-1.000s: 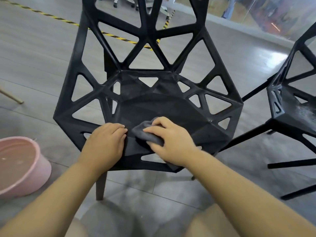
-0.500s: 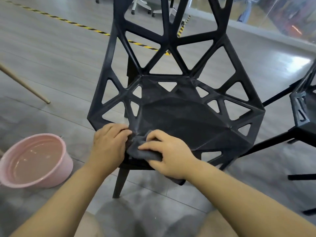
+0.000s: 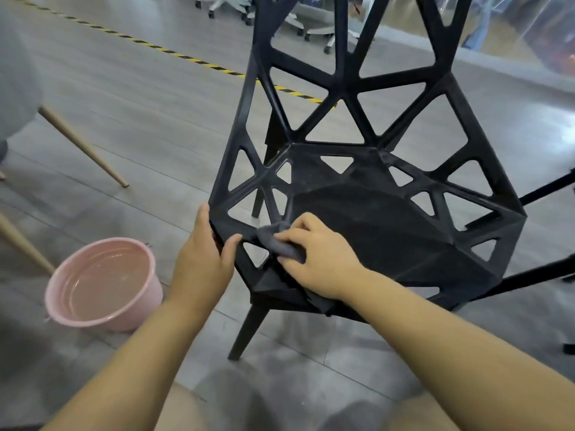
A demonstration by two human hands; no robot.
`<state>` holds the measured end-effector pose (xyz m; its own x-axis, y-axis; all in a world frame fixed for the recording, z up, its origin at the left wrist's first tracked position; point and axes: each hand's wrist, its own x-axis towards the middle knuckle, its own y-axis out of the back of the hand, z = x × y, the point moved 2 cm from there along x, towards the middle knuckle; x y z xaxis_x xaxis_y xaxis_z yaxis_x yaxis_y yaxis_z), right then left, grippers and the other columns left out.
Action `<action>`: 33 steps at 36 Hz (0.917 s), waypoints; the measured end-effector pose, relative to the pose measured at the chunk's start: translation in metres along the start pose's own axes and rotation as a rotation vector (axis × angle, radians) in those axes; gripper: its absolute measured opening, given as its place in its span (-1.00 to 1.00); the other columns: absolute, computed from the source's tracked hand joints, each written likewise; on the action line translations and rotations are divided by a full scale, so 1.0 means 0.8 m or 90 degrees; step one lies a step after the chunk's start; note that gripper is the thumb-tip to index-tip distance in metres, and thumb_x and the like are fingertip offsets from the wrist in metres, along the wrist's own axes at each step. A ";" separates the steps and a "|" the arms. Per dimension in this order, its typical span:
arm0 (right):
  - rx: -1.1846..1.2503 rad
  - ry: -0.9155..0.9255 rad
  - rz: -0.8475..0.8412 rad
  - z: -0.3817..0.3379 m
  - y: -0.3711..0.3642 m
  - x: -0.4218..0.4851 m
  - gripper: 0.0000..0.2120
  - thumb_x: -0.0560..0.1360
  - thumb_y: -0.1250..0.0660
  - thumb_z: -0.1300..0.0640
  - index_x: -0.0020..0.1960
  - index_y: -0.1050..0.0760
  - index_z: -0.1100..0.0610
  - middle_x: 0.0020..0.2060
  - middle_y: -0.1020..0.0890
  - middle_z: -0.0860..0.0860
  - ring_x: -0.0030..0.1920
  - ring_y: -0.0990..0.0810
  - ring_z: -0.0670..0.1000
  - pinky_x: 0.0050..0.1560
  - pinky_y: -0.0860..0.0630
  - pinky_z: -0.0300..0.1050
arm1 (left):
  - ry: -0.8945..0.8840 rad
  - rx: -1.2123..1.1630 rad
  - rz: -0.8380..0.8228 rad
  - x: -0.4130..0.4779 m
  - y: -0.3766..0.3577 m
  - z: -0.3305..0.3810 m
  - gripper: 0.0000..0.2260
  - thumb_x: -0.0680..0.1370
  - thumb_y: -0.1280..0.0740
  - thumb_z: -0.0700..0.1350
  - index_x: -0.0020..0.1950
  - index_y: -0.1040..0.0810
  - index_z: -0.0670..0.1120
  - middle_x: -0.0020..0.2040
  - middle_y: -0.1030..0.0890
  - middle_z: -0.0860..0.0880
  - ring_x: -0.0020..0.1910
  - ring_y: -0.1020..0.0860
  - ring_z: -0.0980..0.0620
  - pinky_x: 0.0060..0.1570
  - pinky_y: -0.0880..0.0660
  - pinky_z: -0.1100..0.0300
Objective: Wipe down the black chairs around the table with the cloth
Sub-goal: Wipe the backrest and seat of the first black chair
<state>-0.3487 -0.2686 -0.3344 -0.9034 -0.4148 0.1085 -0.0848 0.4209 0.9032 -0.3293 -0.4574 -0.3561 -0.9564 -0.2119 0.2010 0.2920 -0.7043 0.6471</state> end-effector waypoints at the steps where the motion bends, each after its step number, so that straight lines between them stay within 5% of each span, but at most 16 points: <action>1: 0.019 0.028 -0.020 0.003 0.002 -0.004 -0.64 0.47 -0.36 -0.01 0.26 -0.52 -0.07 0.09 -0.43 -0.10 0.02 -0.53 0.00 0.04 -0.48 -0.07 | 0.006 -0.012 0.005 0.000 0.001 0.002 -0.46 0.54 -0.33 -0.05 0.45 -0.20 -0.11 -0.08 -0.58 0.00 -0.02 -0.55 -0.13 -0.19 -0.33 0.22; 4: 0.029 0.032 -0.038 0.027 0.009 0.005 -0.68 0.45 -0.36 0.01 0.20 -0.55 -0.10 0.08 -0.47 -0.11 0.08 -0.52 -0.04 0.12 -0.46 -0.07 | 0.020 -0.049 0.004 0.001 0.002 0.007 -0.47 0.53 -0.35 -0.10 0.44 -0.22 -0.10 -0.28 -0.52 0.14 -0.24 -0.53 0.06 -0.33 -0.30 0.37; 10: -0.089 -0.240 0.064 0.052 0.004 0.050 -0.69 0.51 -0.23 -0.01 0.24 -0.48 -0.05 0.13 -0.41 -0.01 0.03 -0.55 0.13 -0.02 -0.46 -0.06 | 0.023 -0.080 0.002 0.002 0.005 0.007 -0.52 0.53 -0.35 -0.13 0.39 -0.24 -0.12 -0.33 -0.52 0.06 -0.36 -0.49 0.27 -0.36 -0.36 0.52; 14: -0.053 -0.135 0.062 0.006 -0.006 0.013 -0.70 0.44 -0.28 -0.01 0.17 -0.52 -0.07 0.05 -0.41 -0.02 -0.05 -0.55 0.11 -0.04 -0.50 -0.04 | 0.034 -0.094 -0.001 0.002 0.005 0.005 -0.49 0.53 -0.36 -0.12 0.40 -0.23 -0.13 -0.33 -0.51 0.08 -0.34 -0.49 0.25 -0.35 -0.35 0.52; 19: -0.012 0.106 0.026 -0.031 -0.018 -0.039 -0.64 0.33 -0.20 -0.04 0.04 -0.60 0.02 -0.08 -0.50 0.01 -0.28 -0.56 0.08 -0.38 -0.53 -0.07 | 0.032 -0.100 -0.009 0.004 0.005 0.003 -0.49 0.52 -0.37 -0.14 0.39 -0.23 -0.14 -0.30 -0.50 0.16 -0.34 -0.48 0.29 -0.36 -0.34 0.53; 22: -0.077 0.071 0.056 -0.011 -0.006 -0.013 -0.65 0.37 -0.20 -0.04 0.06 -0.62 -0.01 -0.05 -0.52 0.00 -0.22 -0.60 0.11 -0.30 -0.57 -0.03 | 0.026 -0.095 -0.012 0.004 0.007 0.003 -0.48 0.52 -0.37 -0.12 0.40 -0.22 -0.14 -0.30 -0.48 0.16 -0.32 -0.47 0.24 -0.35 -0.35 0.50; 26: -0.144 -0.116 0.024 0.019 0.009 0.024 -0.69 0.51 -0.22 0.01 0.22 -0.52 -0.08 0.07 -0.41 -0.03 -0.03 -0.55 0.11 -0.04 -0.49 -0.06 | 0.028 -0.103 -0.012 0.002 0.008 0.002 -0.48 0.53 -0.36 -0.09 0.41 -0.20 -0.09 -0.29 -0.47 0.16 -0.34 -0.48 0.25 -0.37 -0.37 0.46; 33: -0.089 0.082 0.006 -0.034 -0.012 -0.037 -0.62 0.40 -0.09 -0.05 -0.01 -0.63 0.03 -0.09 -0.44 0.00 -0.33 -0.50 0.08 -0.35 -0.47 -0.09 | 0.014 -0.108 -0.011 0.001 0.006 0.002 -0.49 0.52 -0.37 -0.15 0.40 -0.22 -0.15 -0.31 -0.48 0.14 -0.35 -0.47 0.38 -0.36 -0.35 0.53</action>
<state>-0.3094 -0.2826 -0.3350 -0.8418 -0.5149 0.1619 -0.0084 0.3123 0.9499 -0.3287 -0.4602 -0.3517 -0.9617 -0.2122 0.1734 0.2723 -0.8121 0.5162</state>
